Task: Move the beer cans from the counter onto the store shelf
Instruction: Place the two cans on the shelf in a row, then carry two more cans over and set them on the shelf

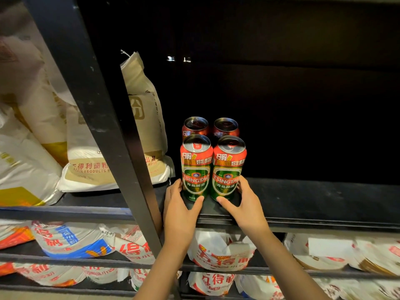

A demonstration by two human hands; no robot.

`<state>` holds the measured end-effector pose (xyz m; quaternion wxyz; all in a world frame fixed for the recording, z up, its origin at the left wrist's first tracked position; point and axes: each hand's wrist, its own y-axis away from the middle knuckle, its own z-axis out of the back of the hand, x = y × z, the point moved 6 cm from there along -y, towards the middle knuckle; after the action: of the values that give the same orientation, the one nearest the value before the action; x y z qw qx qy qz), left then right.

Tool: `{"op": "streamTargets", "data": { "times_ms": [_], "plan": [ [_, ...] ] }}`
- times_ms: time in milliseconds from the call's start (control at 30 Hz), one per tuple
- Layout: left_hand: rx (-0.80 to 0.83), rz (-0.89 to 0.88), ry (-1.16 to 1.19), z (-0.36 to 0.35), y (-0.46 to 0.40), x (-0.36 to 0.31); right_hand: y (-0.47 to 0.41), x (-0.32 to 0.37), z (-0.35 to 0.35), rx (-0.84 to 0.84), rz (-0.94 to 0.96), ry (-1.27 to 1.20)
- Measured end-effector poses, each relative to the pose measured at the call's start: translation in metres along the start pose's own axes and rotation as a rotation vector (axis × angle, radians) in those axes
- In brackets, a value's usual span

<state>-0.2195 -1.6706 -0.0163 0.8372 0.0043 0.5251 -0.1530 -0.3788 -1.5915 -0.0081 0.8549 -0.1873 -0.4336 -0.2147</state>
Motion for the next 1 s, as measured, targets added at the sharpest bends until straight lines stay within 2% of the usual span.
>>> {"op": "streamTargets", "data": {
  "times_ms": [133, 267, 400, 533, 667, 767, 1000],
  "plan": [
    [0.069, -0.024, -0.179, 0.005, 0.022, -0.001, 0.027, -0.005, 0.005, 0.065, -0.013, 0.149],
    [0.182, -0.047, -0.335, 0.004, 0.049, -0.007, 0.079, -0.022, 0.042, 0.07, -0.089, 0.348],
    [0.428, -0.192, -0.357, -0.022, 0.087, -0.038, 0.153, -0.036, 0.1, -0.021, -0.072, 0.498],
    [0.687, -0.356, -0.322, -0.071, 0.154, -0.08, 0.267, -0.063, 0.166, -0.13, -0.264, 0.581],
    [0.993, -0.528, -0.257, -0.131, 0.258, -0.13, 0.418, -0.08, 0.221, -0.349, -0.577, 0.563],
    [1.233, -0.681, -0.215, -0.163, 0.36, -0.166, 0.541, -0.073, 0.242, -0.604, -0.798, 0.457],
    [1.737, -1.053, -0.015, -0.166, 0.621, -0.211, 0.79, -0.021, 0.217, -1.15, -1.193, 0.34]
  ]
}}
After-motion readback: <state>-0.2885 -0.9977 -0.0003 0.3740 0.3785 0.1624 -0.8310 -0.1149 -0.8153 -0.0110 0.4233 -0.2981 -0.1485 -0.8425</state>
